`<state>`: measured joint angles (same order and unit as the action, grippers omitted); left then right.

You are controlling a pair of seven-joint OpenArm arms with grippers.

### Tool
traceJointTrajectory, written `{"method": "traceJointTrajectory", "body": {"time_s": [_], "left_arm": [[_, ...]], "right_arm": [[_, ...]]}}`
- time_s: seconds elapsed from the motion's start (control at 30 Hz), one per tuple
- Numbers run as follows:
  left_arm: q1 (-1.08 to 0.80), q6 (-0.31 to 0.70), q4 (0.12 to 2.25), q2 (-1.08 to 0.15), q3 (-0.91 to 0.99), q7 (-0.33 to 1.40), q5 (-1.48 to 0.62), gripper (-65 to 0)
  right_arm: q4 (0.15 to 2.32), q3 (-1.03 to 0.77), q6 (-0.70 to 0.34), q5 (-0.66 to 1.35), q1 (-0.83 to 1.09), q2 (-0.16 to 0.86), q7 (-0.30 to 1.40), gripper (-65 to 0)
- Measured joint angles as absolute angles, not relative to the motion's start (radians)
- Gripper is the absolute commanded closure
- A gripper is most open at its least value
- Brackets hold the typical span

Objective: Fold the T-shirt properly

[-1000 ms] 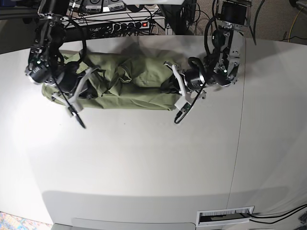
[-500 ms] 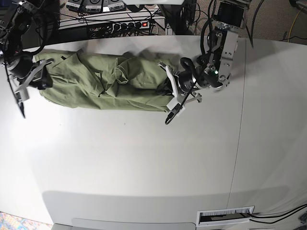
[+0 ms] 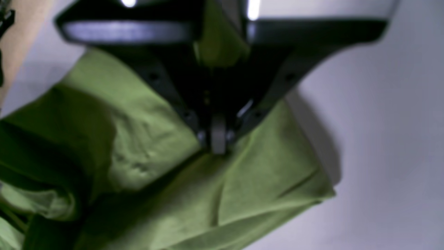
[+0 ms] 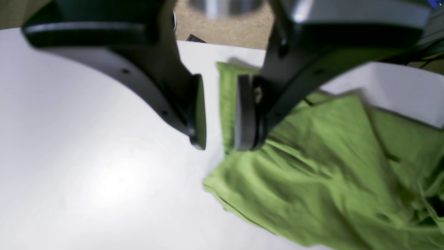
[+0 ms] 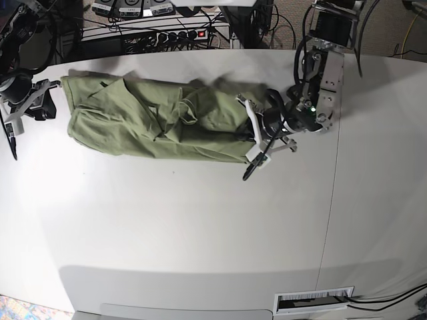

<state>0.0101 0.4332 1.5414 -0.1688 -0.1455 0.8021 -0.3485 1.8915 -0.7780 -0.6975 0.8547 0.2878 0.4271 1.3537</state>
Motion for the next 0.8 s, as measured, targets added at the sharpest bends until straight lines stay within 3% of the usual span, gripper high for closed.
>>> {"method": "traceJointTrajectory", "body": {"time_s": [0.17, 0.43, 0.8], "left_arm": [[0.012, 0.429, 1.545, -0.19, -0.144, 0.795, -0.347, 0.0], [0.012, 0.429, 1.546, -0.192, -0.144, 0.796, -0.356, 0.0], [0.011, 0.438, 1.546, -0.192, -0.144, 0.796, -0.355, 0.0]], "right_arm": [[1.839, -0.712, -0.698, 0.838, 0.287, 0.429, 1.311, -25.1], [1.643, -0.572, -0.698, 0.733, 0.176, 0.426, 1.235, -25.1], [1.483, -0.569, -0.697, 0.741, 0.077, 0.427, 1.264, -25.1]]}}
